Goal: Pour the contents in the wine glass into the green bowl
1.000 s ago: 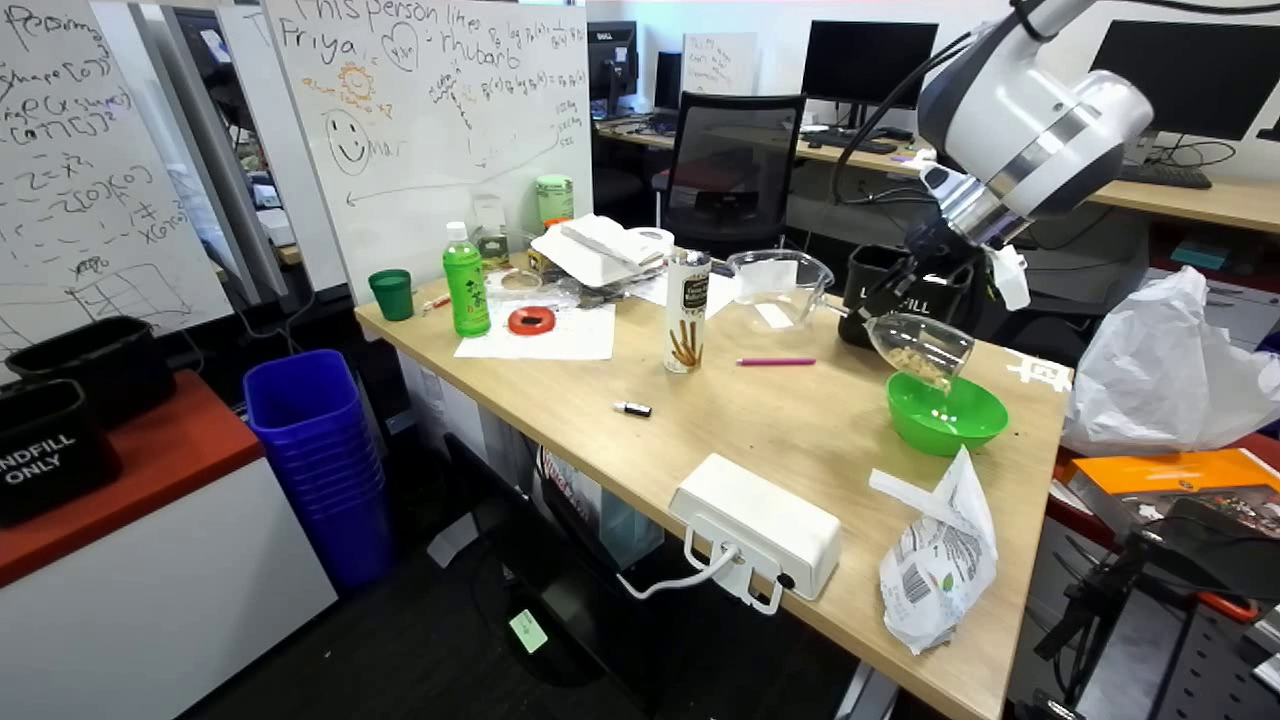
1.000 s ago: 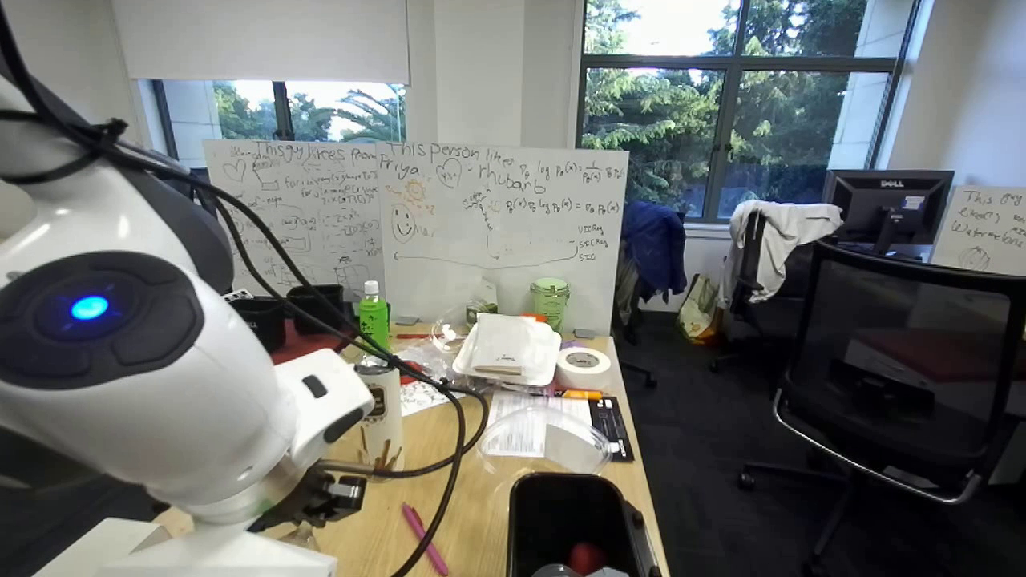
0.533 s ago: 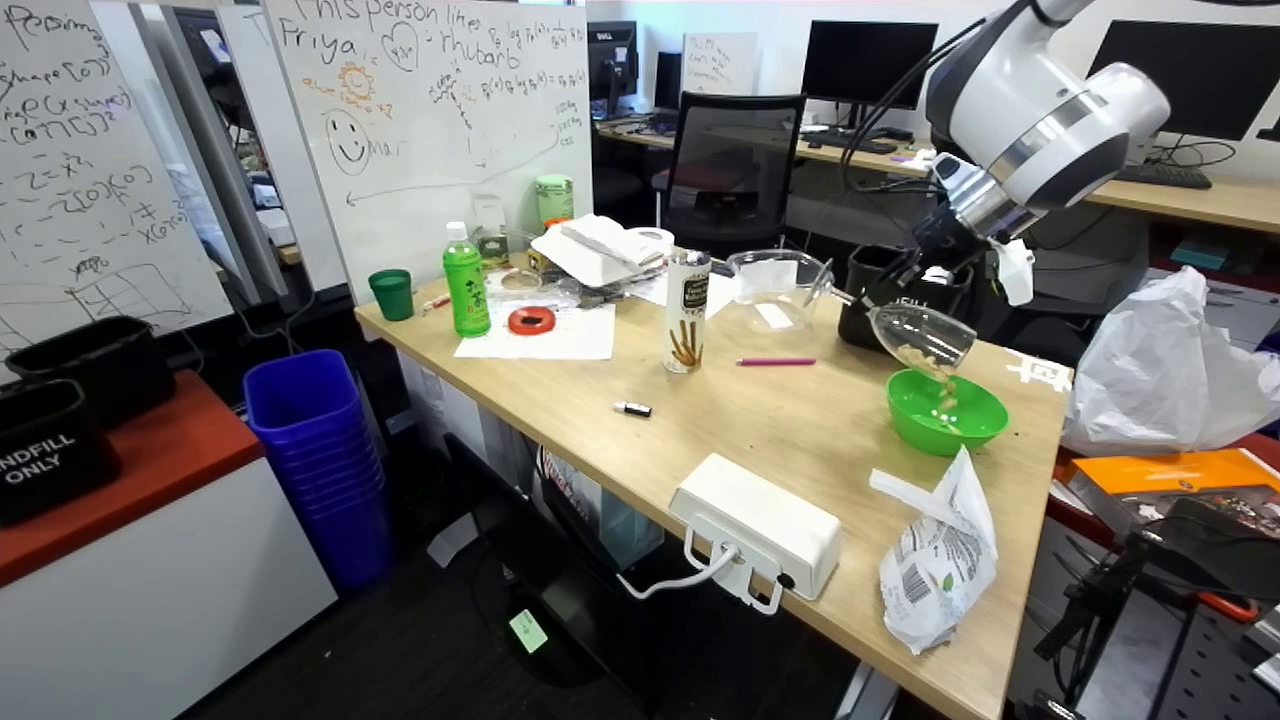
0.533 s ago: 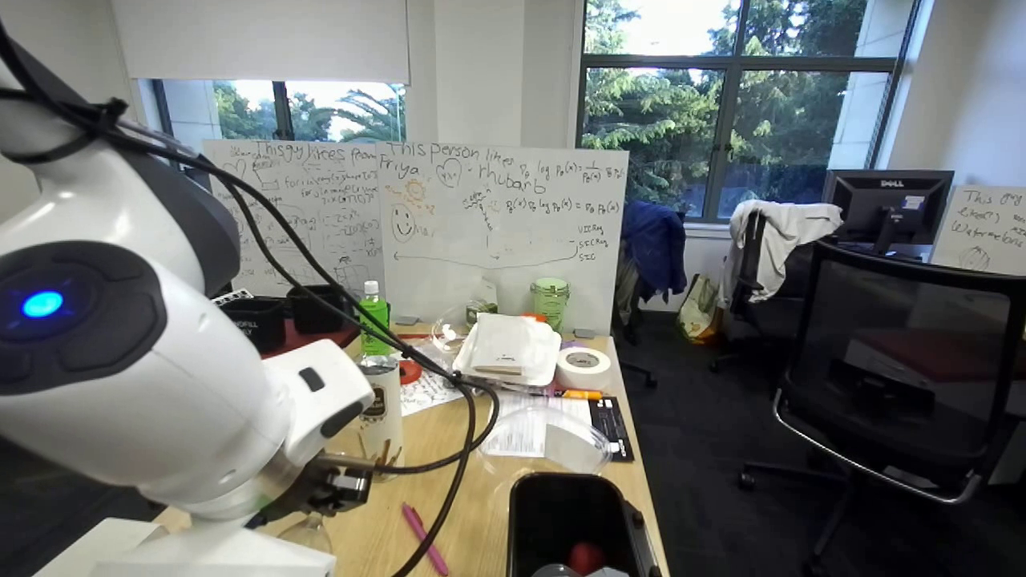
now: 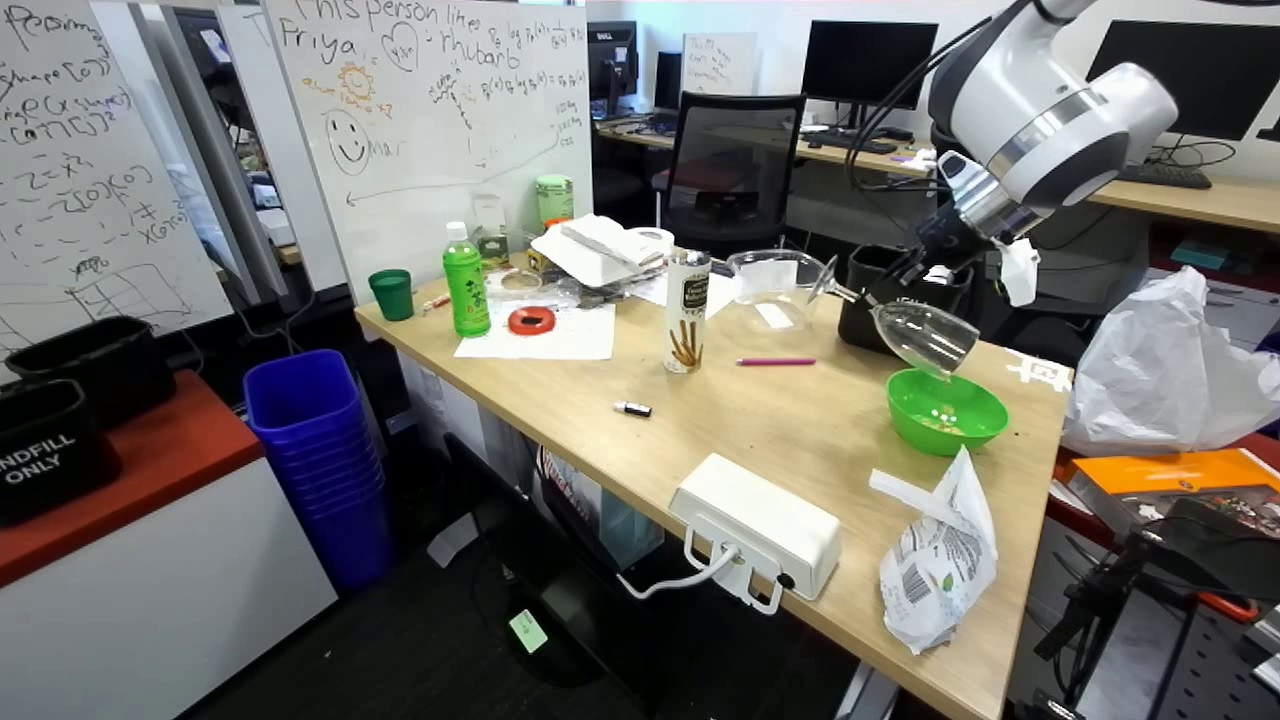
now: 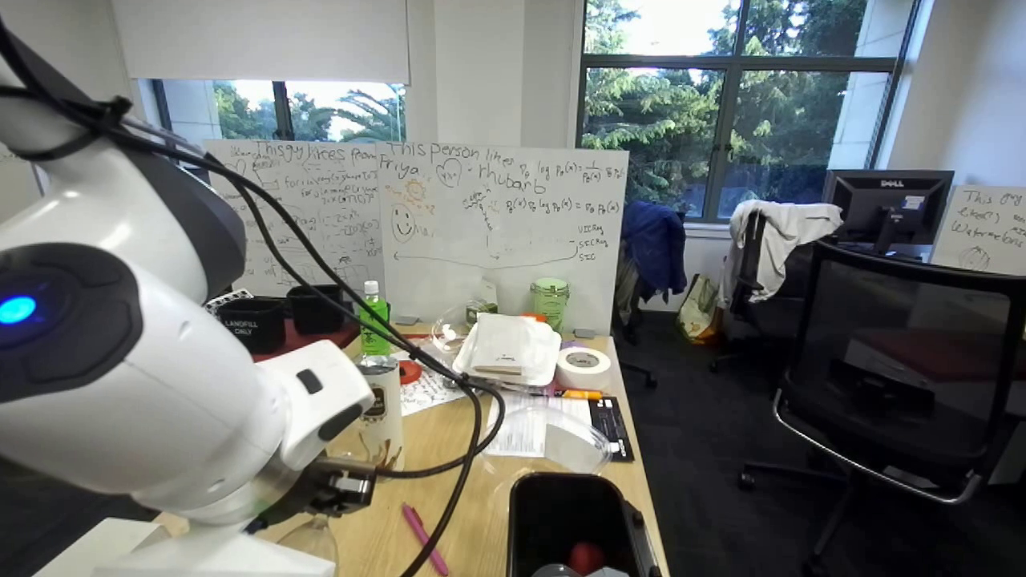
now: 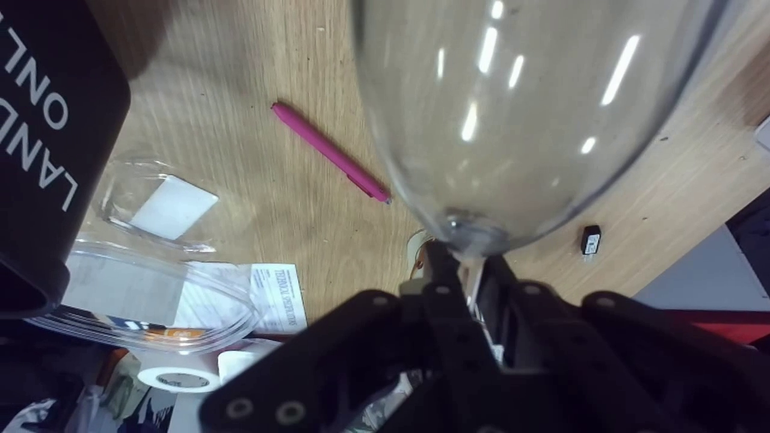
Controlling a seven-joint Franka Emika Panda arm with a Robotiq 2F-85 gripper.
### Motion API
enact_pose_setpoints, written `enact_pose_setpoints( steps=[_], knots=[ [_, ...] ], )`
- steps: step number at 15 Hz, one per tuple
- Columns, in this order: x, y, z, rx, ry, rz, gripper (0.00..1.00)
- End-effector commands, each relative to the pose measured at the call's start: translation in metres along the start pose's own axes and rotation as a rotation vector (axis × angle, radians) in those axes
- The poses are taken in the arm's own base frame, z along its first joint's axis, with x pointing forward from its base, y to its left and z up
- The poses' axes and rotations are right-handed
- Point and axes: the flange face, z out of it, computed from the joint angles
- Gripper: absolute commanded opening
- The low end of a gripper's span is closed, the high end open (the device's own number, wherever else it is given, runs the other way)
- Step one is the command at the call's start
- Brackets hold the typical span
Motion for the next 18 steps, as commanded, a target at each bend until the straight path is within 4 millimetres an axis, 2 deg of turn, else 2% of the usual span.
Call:
enact_pose_setpoints(
  steps=[1,7,10,12,14,16,18],
  knots=[
    [0.0,0.001,-0.008,-0.031,0.016,-0.017,0.04],
    [0.004,-0.016,-0.004,-0.092,-0.069,-0.031,0.04],
    [0.02,-0.041,-0.006,-0.145,-0.102,-0.104,0.04],
    [0.023,-0.064,-0.006,-0.231,-0.143,-0.18,0.04],
    [0.01,-0.09,-0.004,-0.295,-0.189,-0.248,0.04],
    [-0.011,-0.116,0.002,-0.365,-0.265,-0.301,0.04],
    [-0.026,-0.108,-0.016,-0.372,-0.318,-0.31,0.04]
  ],
)
